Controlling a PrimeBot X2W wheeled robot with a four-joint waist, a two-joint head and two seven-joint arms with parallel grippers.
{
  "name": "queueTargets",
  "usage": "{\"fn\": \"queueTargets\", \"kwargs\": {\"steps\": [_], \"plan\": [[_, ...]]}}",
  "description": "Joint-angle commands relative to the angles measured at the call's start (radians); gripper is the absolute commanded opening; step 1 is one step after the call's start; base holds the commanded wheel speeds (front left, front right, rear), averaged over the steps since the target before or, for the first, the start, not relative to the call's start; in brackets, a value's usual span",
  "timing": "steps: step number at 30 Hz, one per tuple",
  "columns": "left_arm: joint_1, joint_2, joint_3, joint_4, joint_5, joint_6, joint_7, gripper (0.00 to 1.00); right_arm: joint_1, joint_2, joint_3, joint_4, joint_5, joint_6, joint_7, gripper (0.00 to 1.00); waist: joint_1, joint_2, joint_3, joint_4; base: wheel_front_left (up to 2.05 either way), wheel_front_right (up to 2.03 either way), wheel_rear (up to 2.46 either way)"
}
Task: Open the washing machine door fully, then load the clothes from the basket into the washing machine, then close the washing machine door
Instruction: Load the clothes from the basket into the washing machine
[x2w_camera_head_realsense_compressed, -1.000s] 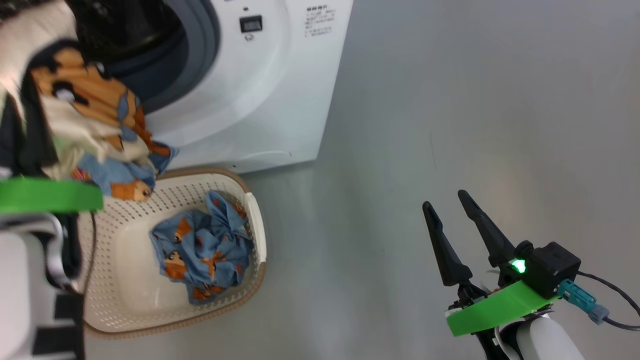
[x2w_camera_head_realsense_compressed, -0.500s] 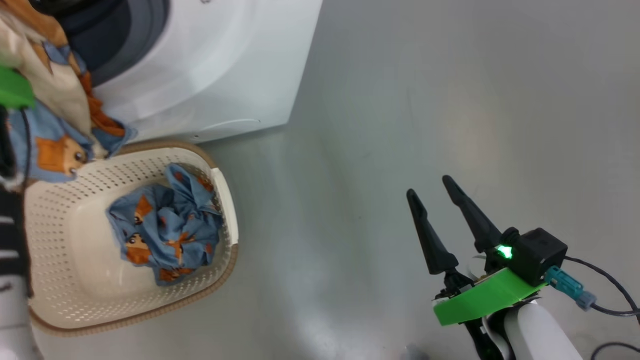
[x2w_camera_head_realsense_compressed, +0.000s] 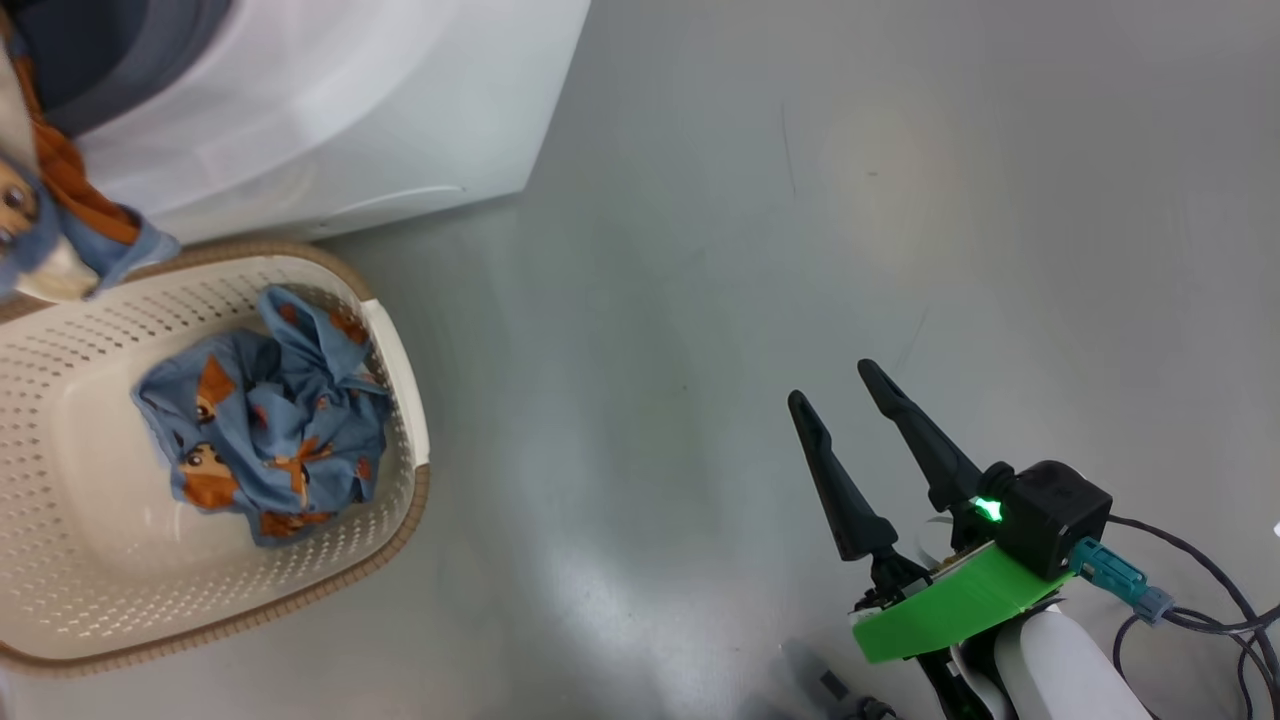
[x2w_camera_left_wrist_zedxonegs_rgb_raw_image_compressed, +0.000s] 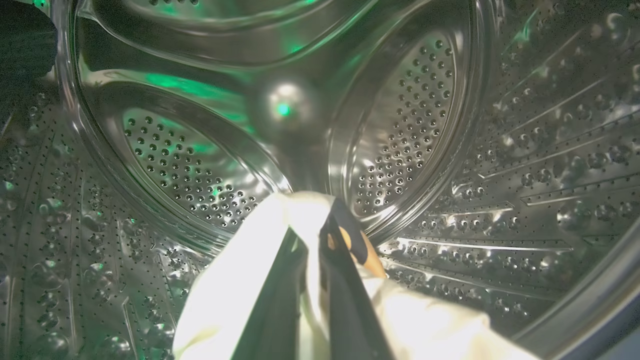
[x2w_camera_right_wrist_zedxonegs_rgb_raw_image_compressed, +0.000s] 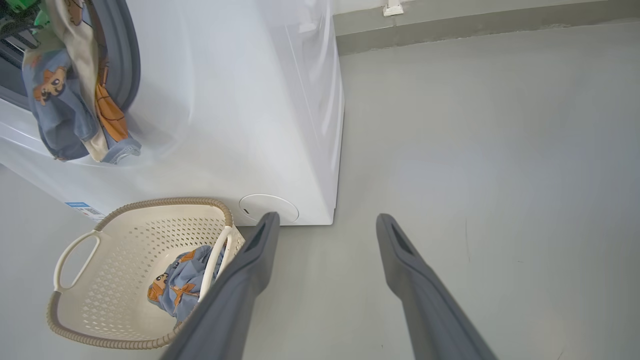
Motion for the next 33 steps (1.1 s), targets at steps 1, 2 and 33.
{"fn": "queueTargets", "kwargs": {"steps": [1,2,33], "plan": [[-0.032,0.053,0.019,-0.026,0.006,0.009,-0.006,0.0,-0.001,-0.007,0.02,-0.024,0.004,0.002,-0.005,1.0,0.0,0.0,0.022,-0.005,0.0,0.0,0.0],[-0.042,0.051,0.021,-0.032,0.005,0.011,-0.006,0.0,-0.003,-0.007,0.02,-0.025,0.004,0.002,-0.005,1.0,0.0,0.0,0.026,-0.005,0.0,0.0,0.0],[-0.046,-0.04,-0.006,0.227,0.02,0.083,-0.006,1.0,0.041,-0.026,0.017,0.001,0.018,0.002,-0.005,1.0,0.0,0.0,-0.065,0.052,0.0,0.0,0.0]]}}
